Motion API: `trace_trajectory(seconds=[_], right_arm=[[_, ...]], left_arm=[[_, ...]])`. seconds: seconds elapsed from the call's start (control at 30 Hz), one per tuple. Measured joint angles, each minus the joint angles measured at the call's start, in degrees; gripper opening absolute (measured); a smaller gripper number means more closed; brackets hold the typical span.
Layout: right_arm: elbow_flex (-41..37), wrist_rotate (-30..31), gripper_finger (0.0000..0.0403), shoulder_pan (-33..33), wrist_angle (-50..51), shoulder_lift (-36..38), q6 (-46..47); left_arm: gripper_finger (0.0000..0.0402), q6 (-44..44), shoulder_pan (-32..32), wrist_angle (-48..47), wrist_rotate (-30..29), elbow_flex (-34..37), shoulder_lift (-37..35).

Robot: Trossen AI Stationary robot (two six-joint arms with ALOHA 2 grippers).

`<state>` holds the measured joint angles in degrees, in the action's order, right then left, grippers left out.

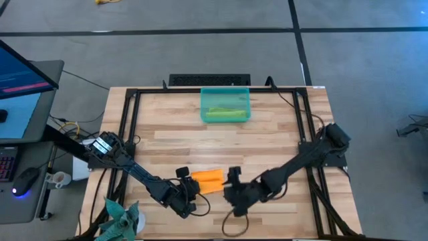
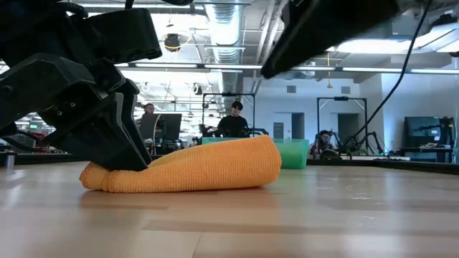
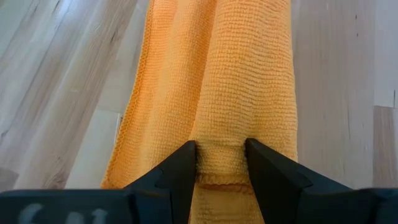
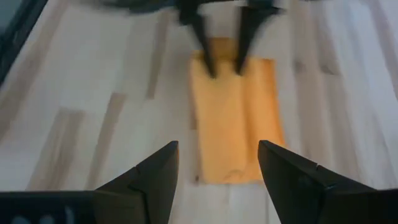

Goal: Roll microfiber towels into tight, uniform cylinder then place into a basket
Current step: Roll the yellow microfiber towel

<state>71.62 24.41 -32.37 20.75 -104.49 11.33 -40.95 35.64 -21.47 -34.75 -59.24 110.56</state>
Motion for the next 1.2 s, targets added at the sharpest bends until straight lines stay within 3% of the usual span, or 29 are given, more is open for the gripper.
trace_trajectory(seconds=[0.27,0.43,0.73,0.93,1.2], right_arm=[[0.1,3.1,0.0244,-2.2,-7.1,-8.1,-19.9],[1.0,7.7,0.0244,-2.0,-7.7,-11.8,-24.7],[1.1,8.3,0.0244,1.0,-5.4,-13.1,-20.2],[1.1,1.4,0.0244,3.5,-4.5,-13.1,-16.8],[1.1,2.3,0.0244,3.9,-4.5,-12.4,-16.8]], left_arm=[[0.0137,0.0,-0.1,0.0,0.7,0.0,0.0],[0.0137,0.0,-0.1,-0.1,1.0,0.0,0.0],[0.0137,0.1,-0.1,-0.2,1.1,0.0,0.0],[0.0137,0.9,-0.1,0.2,1.1,0.1,-0.1],[0.0137,0.9,-0.1,0.2,1.2,0.1,-0.1]])
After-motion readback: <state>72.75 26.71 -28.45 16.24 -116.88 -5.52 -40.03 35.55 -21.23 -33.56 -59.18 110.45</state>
